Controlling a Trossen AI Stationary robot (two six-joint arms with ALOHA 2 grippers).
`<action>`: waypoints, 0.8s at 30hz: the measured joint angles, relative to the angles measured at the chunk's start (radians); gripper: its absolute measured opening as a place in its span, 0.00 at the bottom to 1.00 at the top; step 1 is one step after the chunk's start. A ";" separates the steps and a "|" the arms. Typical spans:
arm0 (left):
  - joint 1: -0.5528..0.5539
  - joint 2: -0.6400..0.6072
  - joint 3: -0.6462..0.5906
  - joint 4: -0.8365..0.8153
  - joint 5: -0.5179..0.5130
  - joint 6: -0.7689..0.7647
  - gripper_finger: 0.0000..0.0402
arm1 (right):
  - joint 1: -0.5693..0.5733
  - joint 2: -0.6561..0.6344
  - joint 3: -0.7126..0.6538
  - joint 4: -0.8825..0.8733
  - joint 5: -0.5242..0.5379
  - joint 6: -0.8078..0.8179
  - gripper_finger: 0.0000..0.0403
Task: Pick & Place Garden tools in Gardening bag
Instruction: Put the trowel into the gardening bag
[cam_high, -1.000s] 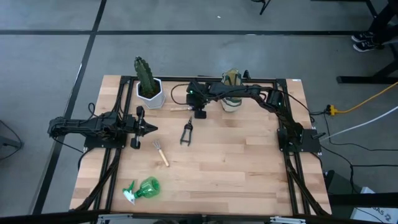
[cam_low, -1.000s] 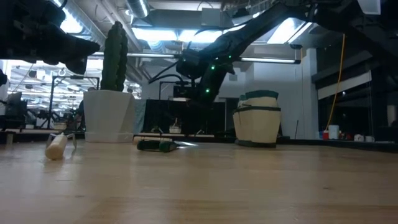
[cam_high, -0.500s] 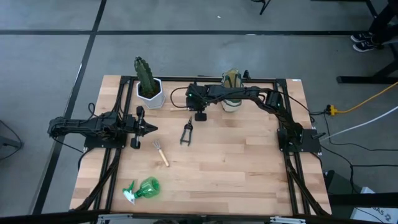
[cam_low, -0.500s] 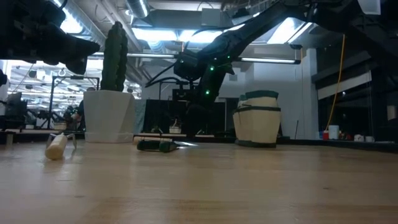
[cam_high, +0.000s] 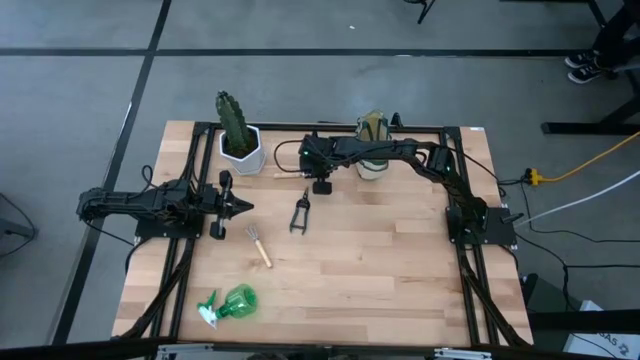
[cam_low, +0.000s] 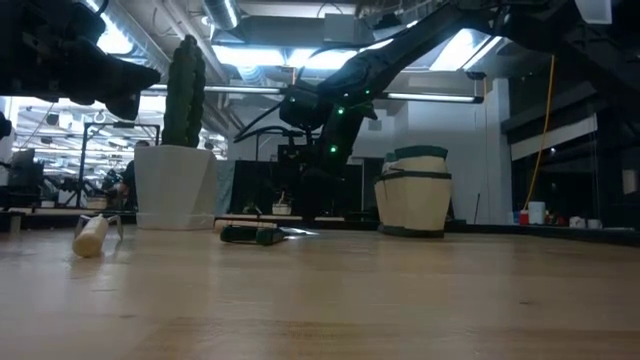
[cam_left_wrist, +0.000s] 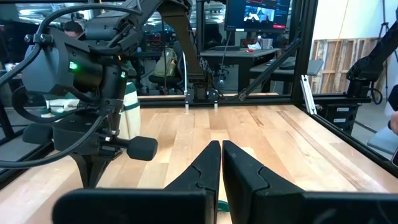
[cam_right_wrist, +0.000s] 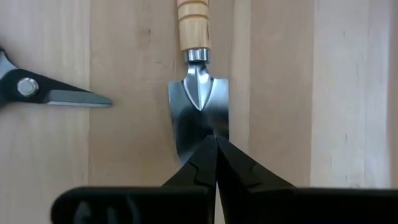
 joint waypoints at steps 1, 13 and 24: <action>0.000 0.000 0.000 0.000 0.000 0.000 0.03 | 0.002 0.000 0.000 0.000 0.004 0.003 0.02; 0.000 0.000 0.000 0.000 0.000 0.000 0.03 | 0.026 -0.076 0.000 -0.050 -0.144 0.042 0.02; 0.000 0.000 0.000 0.000 0.000 0.000 0.03 | 0.014 -0.163 -0.053 -0.106 -0.243 0.098 0.02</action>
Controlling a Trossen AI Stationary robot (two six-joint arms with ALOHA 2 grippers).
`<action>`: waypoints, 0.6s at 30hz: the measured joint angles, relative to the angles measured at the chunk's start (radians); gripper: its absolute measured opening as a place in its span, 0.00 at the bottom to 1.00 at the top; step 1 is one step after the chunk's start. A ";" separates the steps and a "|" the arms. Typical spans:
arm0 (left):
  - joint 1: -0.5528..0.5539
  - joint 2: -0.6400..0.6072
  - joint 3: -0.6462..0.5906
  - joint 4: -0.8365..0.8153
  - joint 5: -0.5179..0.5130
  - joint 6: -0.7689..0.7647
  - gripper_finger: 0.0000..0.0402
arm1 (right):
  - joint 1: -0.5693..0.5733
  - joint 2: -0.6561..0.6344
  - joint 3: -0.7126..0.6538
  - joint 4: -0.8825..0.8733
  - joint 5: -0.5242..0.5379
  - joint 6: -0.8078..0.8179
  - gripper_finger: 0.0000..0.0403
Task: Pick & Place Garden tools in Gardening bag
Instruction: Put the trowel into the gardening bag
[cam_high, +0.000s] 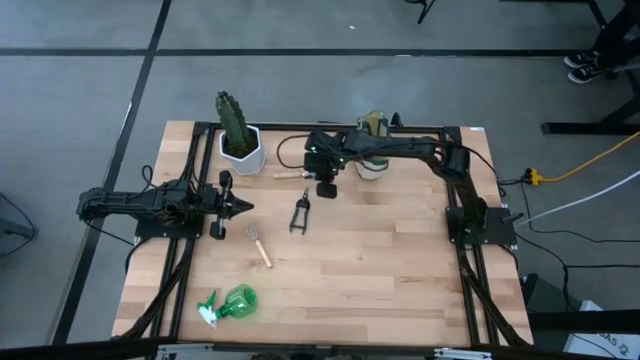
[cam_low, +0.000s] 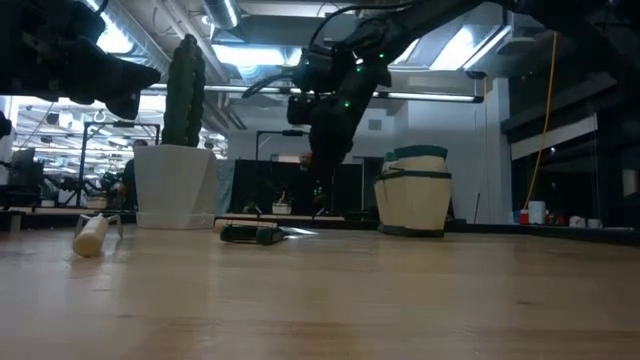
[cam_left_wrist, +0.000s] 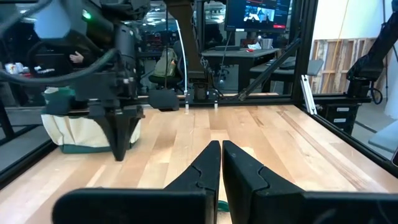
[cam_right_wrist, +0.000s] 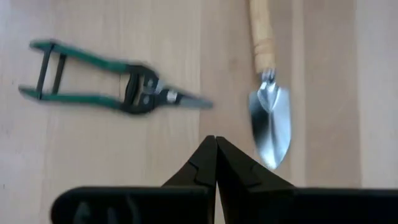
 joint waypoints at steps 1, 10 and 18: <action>0.000 0.000 0.000 0.000 0.000 0.000 0.03 | 0.000 -0.008 -0.015 0.006 0.000 0.002 0.02; 0.000 0.000 0.000 0.021 0.000 0.000 0.03 | 0.000 -0.201 -0.330 0.261 -0.051 0.091 0.02; 0.000 0.000 0.000 0.067 0.001 0.000 0.03 | -0.013 -0.490 -0.616 0.432 -0.057 0.106 0.02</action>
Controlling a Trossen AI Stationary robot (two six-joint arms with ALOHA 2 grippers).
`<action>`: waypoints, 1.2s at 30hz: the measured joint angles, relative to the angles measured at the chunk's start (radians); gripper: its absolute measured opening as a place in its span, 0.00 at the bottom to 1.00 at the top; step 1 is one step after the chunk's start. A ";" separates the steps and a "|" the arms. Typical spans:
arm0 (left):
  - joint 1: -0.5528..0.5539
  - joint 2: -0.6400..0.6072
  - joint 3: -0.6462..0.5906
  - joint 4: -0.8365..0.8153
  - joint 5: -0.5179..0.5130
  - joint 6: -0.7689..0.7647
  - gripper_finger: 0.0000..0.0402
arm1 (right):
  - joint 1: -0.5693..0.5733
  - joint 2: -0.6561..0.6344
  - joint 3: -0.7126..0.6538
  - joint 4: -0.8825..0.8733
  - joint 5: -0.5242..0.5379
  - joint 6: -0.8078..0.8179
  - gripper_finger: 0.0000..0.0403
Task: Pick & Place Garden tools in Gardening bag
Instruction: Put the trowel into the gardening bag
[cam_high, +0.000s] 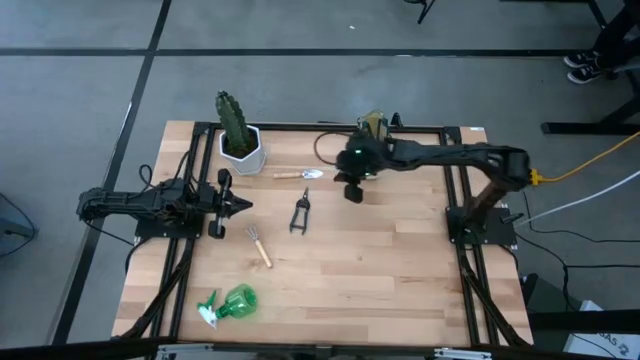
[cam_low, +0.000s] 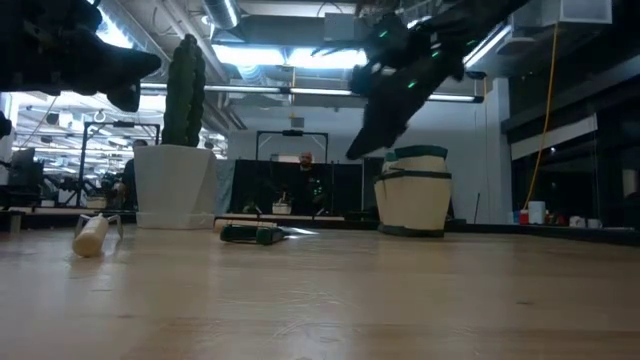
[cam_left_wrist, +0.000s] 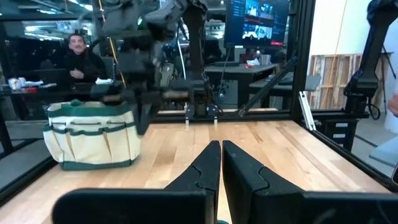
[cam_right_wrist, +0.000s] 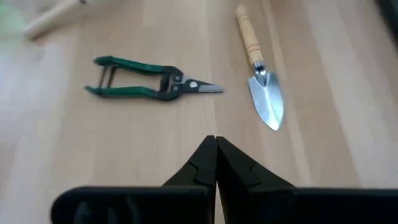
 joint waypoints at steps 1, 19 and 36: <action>0.000 0.000 0.000 0.001 0.000 -0.001 0.03 | 0.000 -0.033 -0.020 0.002 -0.001 -0.003 0.02; 0.000 0.298 0.105 0.095 -0.136 -0.140 0.21 | 0.000 -0.416 -0.424 0.338 -0.108 0.022 0.02; 0.065 1.109 0.568 -0.108 -0.394 -0.090 0.44 | 0.002 -0.414 -0.425 0.309 -0.109 -0.032 0.02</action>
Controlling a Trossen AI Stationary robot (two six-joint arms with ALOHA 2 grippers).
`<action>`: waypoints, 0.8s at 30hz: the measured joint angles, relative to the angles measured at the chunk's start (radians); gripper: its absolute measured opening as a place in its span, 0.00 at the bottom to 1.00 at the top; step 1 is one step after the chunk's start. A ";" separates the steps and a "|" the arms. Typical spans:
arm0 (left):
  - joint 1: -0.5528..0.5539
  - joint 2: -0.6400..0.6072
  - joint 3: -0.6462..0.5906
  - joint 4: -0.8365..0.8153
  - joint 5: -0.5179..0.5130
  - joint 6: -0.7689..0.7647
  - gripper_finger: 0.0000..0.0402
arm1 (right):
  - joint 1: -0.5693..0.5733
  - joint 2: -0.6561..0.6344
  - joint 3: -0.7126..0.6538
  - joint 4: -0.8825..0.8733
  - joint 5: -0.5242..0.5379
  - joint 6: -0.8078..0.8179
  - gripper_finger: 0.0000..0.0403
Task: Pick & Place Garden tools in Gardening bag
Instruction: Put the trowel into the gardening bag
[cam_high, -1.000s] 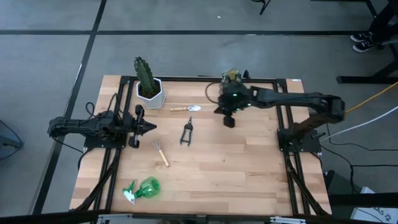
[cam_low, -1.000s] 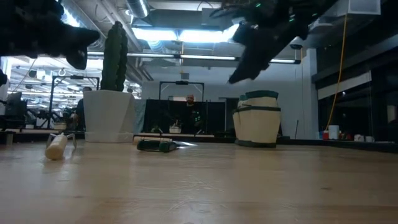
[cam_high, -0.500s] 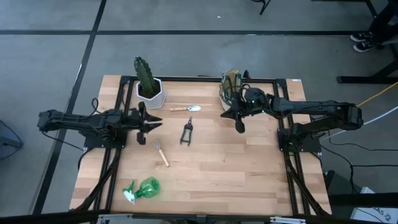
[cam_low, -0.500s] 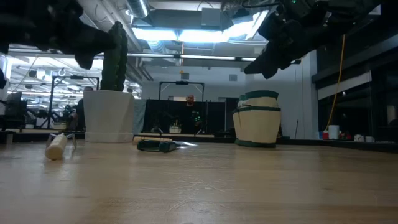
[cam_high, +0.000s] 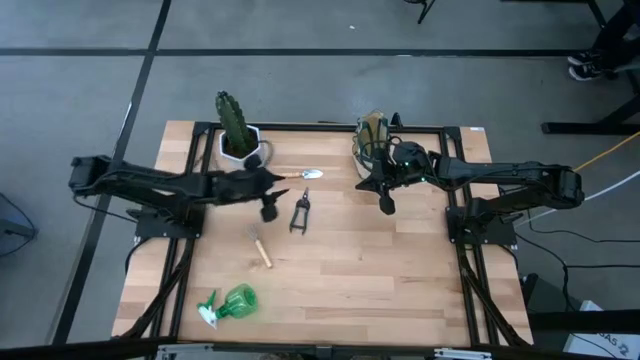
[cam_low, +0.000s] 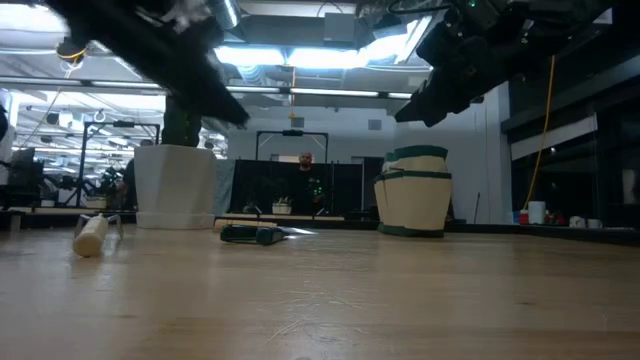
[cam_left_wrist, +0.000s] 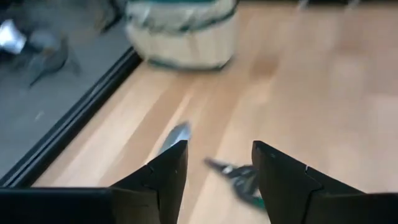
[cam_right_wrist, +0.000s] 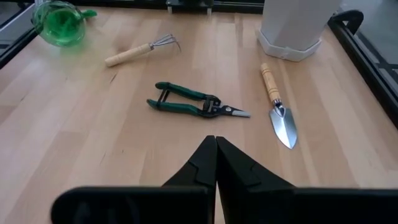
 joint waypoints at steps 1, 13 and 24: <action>0.018 0.047 0.037 -0.035 -0.006 -0.018 0.45 | 0.000 0.000 0.000 0.000 0.000 0.000 0.02; 0.165 0.491 0.423 -0.342 0.078 0.005 0.51 | 0.000 0.000 0.000 -0.036 0.000 -0.044 0.02; 0.202 0.739 0.650 -0.557 0.078 0.158 0.49 | 0.000 0.000 0.000 -0.085 -0.001 -0.079 0.02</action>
